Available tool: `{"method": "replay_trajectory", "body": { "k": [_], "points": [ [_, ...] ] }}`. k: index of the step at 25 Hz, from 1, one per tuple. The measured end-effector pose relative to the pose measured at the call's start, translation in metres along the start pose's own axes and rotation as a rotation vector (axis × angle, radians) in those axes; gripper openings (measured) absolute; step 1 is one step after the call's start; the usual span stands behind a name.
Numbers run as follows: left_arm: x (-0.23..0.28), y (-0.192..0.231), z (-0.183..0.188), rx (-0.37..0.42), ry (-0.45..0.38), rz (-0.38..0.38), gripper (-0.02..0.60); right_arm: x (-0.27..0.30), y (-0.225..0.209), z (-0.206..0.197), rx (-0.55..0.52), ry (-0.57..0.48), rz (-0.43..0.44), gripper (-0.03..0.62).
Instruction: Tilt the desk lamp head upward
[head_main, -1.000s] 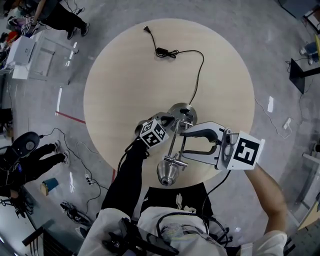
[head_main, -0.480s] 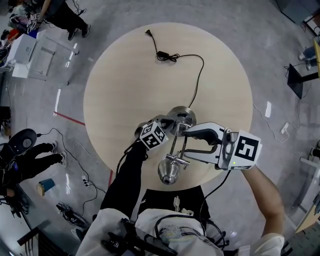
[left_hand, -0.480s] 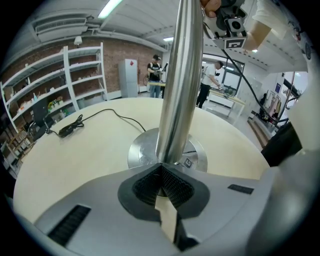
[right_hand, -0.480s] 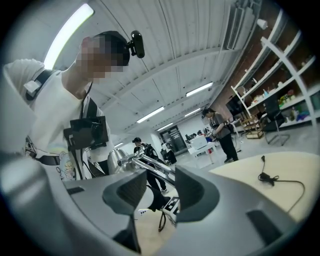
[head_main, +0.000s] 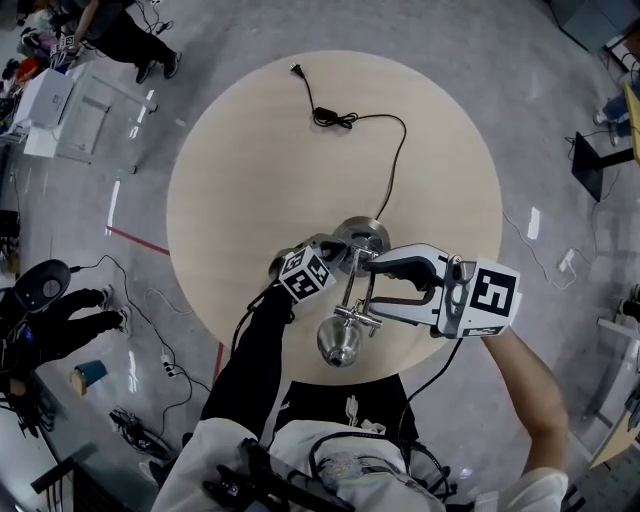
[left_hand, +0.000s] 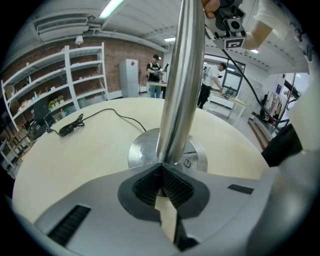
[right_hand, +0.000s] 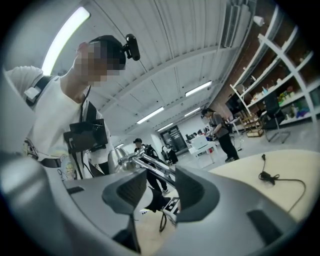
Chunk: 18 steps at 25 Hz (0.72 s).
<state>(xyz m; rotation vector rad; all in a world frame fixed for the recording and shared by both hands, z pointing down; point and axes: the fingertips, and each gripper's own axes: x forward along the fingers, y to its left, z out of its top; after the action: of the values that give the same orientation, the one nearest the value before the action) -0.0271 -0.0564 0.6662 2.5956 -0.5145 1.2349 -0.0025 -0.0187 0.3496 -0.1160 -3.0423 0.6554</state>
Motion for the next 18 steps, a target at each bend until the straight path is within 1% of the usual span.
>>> {"method": "replay_trajectory", "body": {
  "k": [4, 6, 8, 11, 12, 14, 15, 18],
  "points": [
    [0.002, 0.000, 0.001, -0.009, 0.005, 0.002, -0.009, 0.000, 0.001, 0.000, -0.073, 0.021, -0.017, 0.167],
    [0.000, 0.003, 0.002, -0.012, 0.000, 0.023, -0.009, 0.000, 0.000, 0.002, -0.110, 0.046, -0.037, 0.167],
    [-0.006, 0.010, 0.007, -0.024, -0.040, 0.074, -0.009, -0.002, 0.001, 0.004, -0.154, 0.072, -0.057, 0.167],
    [-0.028, 0.025, 0.015, -0.072, -0.115, 0.169, -0.009, -0.013, -0.001, 0.003, -0.219, 0.130, -0.110, 0.167],
    [-0.039, 0.030, 0.016, -0.102, -0.140, 0.204, -0.009, -0.018, -0.003, 0.004, -0.220, 0.127, -0.140, 0.167],
    [-0.068, 0.038, 0.016, -0.195, -0.203, 0.278, -0.009, -0.035, -0.006, 0.011, -0.215, 0.089, -0.214, 0.167],
    [-0.085, 0.039, 0.017, -0.246, -0.240, 0.318, -0.009, -0.045, -0.006, 0.014, -0.222, 0.070, -0.266, 0.167],
    [-0.144, 0.038, 0.018, -0.384, -0.356, 0.444, -0.009, -0.073, 0.000, 0.024, -0.256, -0.005, -0.467, 0.166]
  ]
}}
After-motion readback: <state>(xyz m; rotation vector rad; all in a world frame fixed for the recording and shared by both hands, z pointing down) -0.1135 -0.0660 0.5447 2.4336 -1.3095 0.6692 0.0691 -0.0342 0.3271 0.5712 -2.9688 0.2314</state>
